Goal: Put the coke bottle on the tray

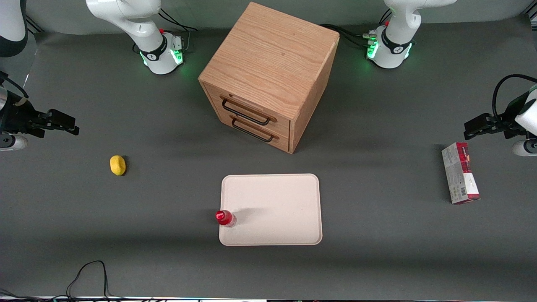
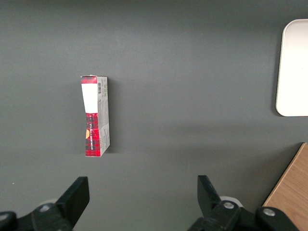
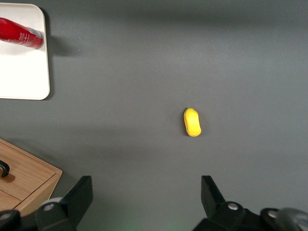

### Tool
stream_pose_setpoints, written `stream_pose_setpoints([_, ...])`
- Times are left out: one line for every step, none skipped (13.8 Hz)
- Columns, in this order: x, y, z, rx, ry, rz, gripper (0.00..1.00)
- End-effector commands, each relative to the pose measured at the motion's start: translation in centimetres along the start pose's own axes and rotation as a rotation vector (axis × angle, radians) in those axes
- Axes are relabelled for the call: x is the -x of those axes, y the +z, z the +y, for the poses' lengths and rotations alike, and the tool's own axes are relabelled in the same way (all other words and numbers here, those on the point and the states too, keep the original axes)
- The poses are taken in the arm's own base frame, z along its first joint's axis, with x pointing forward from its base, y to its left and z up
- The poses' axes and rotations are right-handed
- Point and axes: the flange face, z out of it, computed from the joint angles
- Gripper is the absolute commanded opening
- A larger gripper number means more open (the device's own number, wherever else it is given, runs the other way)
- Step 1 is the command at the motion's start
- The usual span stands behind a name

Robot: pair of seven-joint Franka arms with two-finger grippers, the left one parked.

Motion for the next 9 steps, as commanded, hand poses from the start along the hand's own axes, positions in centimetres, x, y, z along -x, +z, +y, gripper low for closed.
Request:
stream_pose_setpoints([0.44,-0.78,0.02,0.016,0.029,0.02,1.0])
stream_pose_setpoints([0.43,-0.71,-0.07,0.016,0.028,0.018,1.0])
stream_pose_setpoints([0.43,-0.71,-0.07,0.016,0.035,0.018,1.0])
stream_pose_setpoints([0.43,-0.78,-0.16,0.015,0.064,0.02,1.0])
stream_pose_setpoints([0.43,-0.71,-0.16,0.015,0.075,0.019,1.0])
stream_pose_setpoints([0.43,-0.71,-0.17,0.014,0.075,0.019,1.0])
stream_pose_setpoints([0.43,-0.71,-0.17,0.014,0.075,0.019,1.0])
stream_pose_setpoints([0.43,-0.71,-0.17,0.014,0.075,0.019,1.0])
stream_pose_setpoints([0.43,-0.71,-0.17,0.014,0.075,0.019,1.0])
